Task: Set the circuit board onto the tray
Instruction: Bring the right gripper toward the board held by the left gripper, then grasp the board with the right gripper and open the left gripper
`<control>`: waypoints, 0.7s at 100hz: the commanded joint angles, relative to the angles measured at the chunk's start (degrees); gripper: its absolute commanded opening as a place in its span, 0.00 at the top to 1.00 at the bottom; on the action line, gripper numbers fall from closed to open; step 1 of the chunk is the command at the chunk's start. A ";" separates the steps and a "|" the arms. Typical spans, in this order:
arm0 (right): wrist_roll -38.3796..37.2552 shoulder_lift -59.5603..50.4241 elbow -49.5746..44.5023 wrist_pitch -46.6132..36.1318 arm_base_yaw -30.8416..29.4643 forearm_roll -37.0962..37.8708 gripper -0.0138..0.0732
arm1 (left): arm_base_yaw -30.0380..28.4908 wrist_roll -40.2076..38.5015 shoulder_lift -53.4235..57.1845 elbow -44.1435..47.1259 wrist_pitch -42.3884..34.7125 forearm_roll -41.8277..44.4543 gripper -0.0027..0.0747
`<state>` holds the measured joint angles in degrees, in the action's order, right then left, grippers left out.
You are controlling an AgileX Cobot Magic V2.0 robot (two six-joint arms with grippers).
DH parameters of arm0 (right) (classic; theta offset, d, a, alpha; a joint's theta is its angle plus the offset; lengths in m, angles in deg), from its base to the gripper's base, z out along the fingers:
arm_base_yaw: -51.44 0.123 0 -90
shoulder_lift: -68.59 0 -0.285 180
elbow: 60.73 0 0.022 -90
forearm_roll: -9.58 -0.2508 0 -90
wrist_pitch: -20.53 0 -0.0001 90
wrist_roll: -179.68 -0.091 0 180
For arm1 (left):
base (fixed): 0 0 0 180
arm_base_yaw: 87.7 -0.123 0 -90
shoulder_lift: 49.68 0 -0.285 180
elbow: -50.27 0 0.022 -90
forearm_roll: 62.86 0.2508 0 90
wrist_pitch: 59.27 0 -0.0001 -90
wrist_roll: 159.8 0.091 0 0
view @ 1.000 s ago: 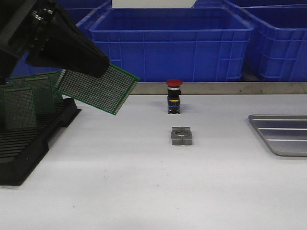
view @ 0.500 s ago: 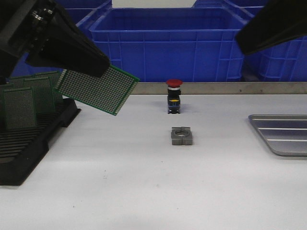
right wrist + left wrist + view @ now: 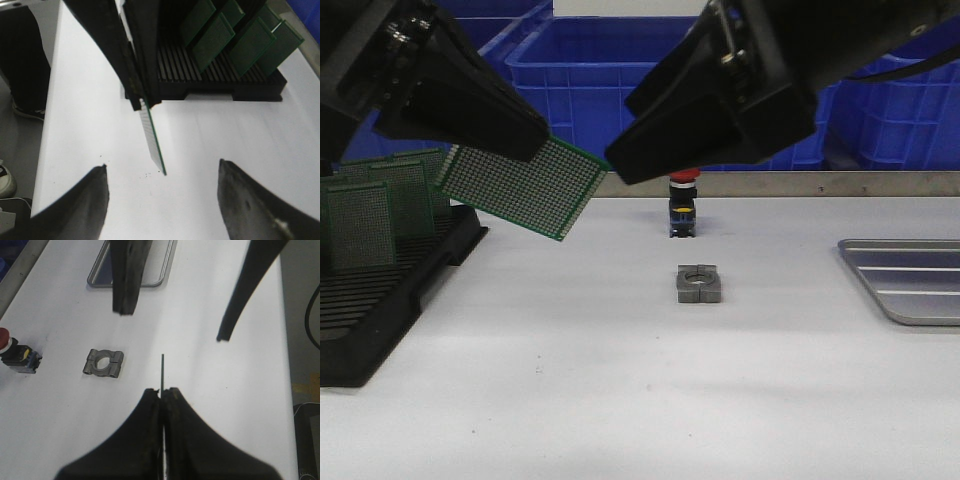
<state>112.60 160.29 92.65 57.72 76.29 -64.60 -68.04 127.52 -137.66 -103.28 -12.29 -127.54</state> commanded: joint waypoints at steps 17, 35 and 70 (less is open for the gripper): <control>1.13 6.26 7.10 4.23 2.76 -3.39 0.29 | 0.50 -0.26 1.90 -1.58 0.89 -3.71 0.99; 1.13 8.34 7.64 4.96 3.17 -3.99 0.51 | 0.50 -0.26 1.90 -1.58 0.89 -3.71 0.99; 0.98 8.34 7.64 5.03 3.12 -4.90 0.91 | 0.50 -0.26 1.90 -1.58 0.21 -3.71 0.60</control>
<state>113.83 170.74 98.61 61.07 79.55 -65.72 -68.04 127.52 -137.66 -103.28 -12.56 -127.68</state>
